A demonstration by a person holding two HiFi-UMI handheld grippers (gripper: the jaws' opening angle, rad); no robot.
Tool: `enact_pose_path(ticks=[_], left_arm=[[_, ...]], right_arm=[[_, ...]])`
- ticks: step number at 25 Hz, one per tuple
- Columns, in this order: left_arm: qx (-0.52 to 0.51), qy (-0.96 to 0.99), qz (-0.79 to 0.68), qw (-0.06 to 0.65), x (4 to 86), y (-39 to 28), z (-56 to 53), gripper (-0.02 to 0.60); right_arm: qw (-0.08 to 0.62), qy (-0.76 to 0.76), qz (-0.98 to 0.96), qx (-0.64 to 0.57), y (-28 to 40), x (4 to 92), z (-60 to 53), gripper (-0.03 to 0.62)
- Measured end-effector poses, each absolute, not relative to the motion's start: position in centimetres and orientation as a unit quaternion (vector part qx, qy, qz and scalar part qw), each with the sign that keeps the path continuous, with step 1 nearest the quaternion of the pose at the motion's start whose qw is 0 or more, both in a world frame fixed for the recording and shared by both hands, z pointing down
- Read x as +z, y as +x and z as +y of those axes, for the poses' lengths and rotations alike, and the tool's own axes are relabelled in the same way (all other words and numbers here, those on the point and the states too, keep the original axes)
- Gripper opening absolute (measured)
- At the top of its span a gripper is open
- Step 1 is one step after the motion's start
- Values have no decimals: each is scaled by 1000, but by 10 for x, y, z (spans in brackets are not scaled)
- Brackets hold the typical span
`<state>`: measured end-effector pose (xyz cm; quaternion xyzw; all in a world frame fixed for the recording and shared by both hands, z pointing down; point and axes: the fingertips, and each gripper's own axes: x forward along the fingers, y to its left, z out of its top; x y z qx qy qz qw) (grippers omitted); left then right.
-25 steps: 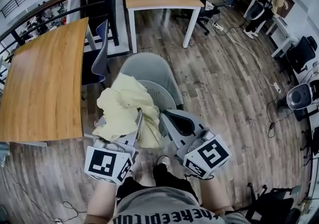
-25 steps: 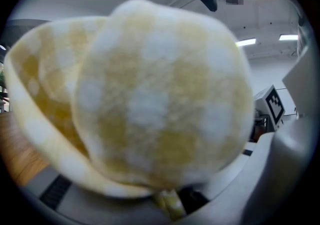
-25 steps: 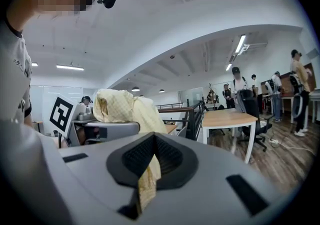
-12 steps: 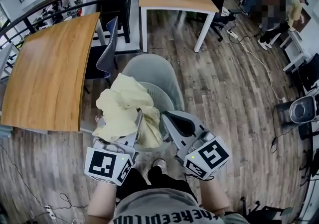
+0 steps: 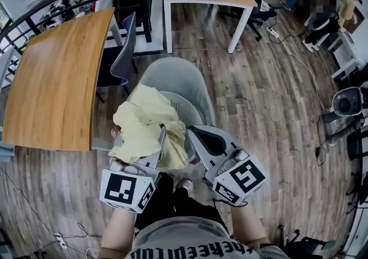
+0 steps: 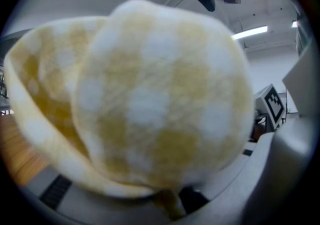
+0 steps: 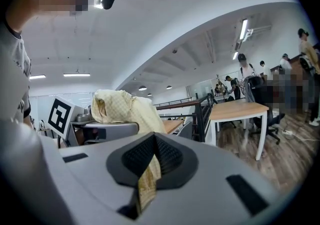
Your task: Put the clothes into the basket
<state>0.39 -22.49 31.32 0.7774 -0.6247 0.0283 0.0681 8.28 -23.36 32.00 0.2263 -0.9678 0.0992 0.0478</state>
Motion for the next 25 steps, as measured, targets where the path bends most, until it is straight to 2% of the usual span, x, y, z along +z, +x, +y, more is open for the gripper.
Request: enact_pose_path(ticks=[25], left_arm=[[90, 798, -573, 162, 412, -47, -290, 170]], right_arm=[[100, 268, -943, 169, 23, 391, -290, 9]])
